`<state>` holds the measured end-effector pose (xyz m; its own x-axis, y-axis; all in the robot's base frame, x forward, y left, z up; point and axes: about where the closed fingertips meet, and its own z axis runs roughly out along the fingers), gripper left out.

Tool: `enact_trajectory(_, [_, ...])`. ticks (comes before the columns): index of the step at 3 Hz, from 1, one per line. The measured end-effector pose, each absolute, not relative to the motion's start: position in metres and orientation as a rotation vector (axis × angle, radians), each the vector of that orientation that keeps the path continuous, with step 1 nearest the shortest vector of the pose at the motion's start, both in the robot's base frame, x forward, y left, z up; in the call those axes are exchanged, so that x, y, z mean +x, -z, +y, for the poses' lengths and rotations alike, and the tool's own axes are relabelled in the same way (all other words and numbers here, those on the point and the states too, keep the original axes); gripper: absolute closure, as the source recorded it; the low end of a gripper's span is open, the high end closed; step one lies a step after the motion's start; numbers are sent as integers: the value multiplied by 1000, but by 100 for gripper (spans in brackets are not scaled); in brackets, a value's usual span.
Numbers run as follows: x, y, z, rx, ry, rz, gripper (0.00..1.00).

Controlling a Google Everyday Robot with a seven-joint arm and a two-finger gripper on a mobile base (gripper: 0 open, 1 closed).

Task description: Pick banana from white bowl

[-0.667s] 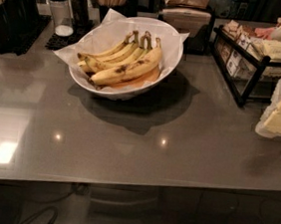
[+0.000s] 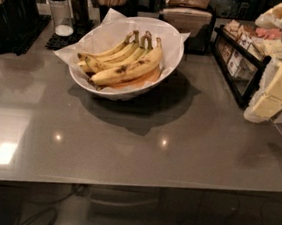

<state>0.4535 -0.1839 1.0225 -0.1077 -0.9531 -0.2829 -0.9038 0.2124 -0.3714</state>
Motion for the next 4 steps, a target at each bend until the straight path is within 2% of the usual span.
enact_trajectory(2, [510,-1044,-94,-1865,-121,1715,0])
enact_trajectory(4, [513,-1047,-90,-1860,-128,1700,0])
